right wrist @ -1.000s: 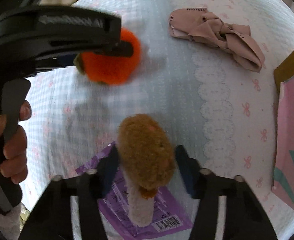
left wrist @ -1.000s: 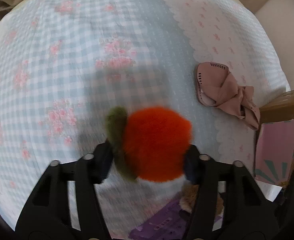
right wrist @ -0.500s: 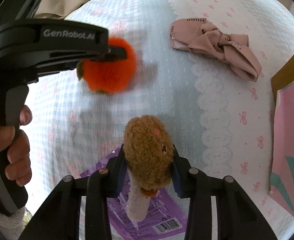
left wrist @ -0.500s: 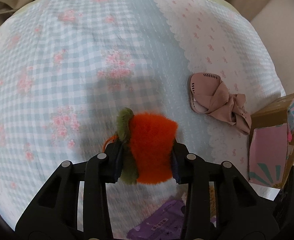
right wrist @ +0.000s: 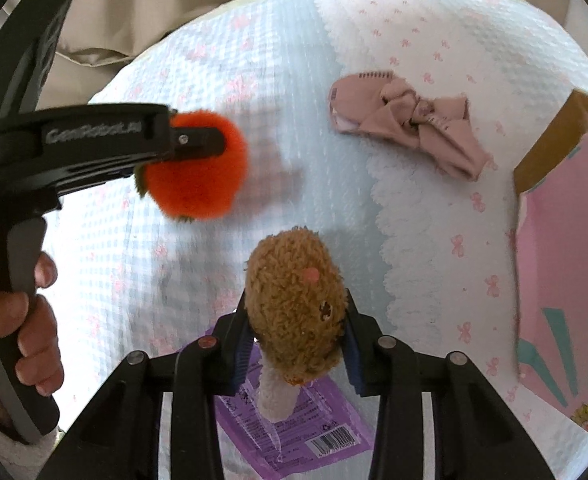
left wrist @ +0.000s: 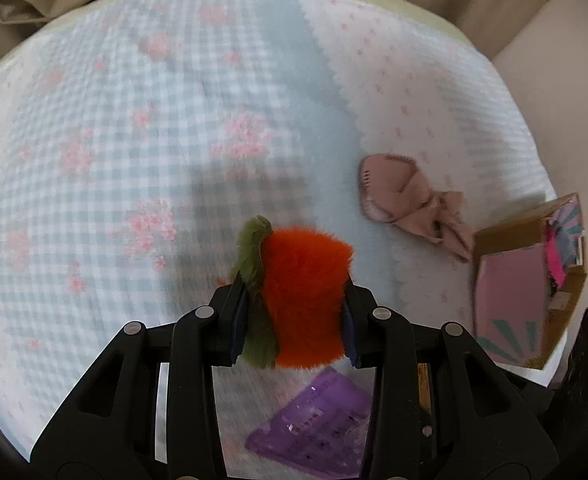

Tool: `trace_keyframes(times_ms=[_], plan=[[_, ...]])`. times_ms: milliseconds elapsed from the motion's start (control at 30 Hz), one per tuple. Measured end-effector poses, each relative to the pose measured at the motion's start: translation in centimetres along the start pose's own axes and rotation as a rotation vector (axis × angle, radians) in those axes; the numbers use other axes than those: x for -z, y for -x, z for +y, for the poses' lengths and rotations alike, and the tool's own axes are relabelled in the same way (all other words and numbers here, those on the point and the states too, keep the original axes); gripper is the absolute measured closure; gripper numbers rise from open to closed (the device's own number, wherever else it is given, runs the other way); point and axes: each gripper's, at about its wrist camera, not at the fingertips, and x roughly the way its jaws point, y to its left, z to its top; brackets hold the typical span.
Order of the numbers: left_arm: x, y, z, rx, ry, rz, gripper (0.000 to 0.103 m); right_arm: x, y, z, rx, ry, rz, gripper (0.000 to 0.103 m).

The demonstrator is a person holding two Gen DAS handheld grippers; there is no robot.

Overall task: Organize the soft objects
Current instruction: 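Carry pompom and plush over the box and open both tools to drop them inside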

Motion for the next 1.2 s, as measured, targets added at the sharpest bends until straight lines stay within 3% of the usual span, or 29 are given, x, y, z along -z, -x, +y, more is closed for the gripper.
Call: trace_keyframes(times_ms=[367,600,767,967,1200], plan=[[-0.4,10.8,-3.8,0.053,-0.017,-0.134,0.069,-1.5,10.6,0.3,-0.008,-0.04,-0.163,0.068],[0.2,18.9,-9.2,0.08,-0.062,-0.211,0.069,-1.8,20.0,-0.4,-0.025,-0.085,-0.27,0.068],[1.4,22.8,-13.1,0.103,-0.036,-0.242,0.069,-1.9,26.2,-2.6,-0.014,-0.086,-0.326,0.068],[3.4,24.5,-19.0,0.13,-0.006,-0.265,0.069,-1.5,31.6,-7.7,0.001,-0.081,-0.349,0.068],[5.2,22.4,-26.2,0.165,0.04,-0.262,0.069,-1.0,34.0,-15.4,0.037,-0.077,-0.328,0.068]])
